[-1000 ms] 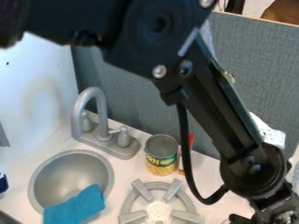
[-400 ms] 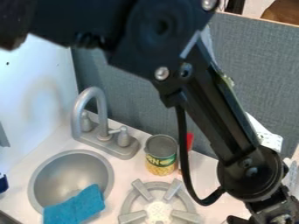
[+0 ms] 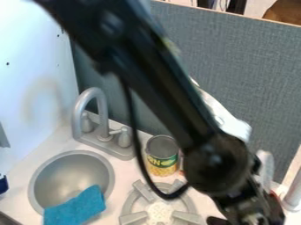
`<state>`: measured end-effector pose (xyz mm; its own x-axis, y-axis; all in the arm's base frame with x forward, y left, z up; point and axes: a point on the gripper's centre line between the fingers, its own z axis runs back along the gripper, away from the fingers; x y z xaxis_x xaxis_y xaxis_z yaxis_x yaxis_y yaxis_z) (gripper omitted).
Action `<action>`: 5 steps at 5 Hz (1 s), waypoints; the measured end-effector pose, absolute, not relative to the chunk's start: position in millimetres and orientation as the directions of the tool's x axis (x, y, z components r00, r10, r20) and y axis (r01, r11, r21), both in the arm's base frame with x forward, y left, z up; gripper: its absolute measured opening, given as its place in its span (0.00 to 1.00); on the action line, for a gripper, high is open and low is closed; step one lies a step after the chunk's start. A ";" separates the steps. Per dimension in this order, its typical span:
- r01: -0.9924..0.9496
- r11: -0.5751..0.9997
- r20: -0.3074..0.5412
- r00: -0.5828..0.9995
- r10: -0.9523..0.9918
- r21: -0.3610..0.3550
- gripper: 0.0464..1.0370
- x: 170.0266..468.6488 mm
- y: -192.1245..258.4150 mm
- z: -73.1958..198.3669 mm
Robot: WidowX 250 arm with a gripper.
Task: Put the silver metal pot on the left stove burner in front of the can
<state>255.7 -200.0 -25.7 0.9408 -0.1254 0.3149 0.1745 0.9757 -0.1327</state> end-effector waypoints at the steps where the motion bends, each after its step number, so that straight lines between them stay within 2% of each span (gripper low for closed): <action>1: 0.083 0.985 0.346 0.938 -0.025 -0.152 0.27 255.8 -176.3 -11.6; 4: -0.122 0.989 0.323 0.936 0.141 -0.078 0.27 263.6 -93.9 -29.6; 5: -0.178 0.981 0.323 0.927 0.192 -0.073 0.27 270.0 -66.8 -37.7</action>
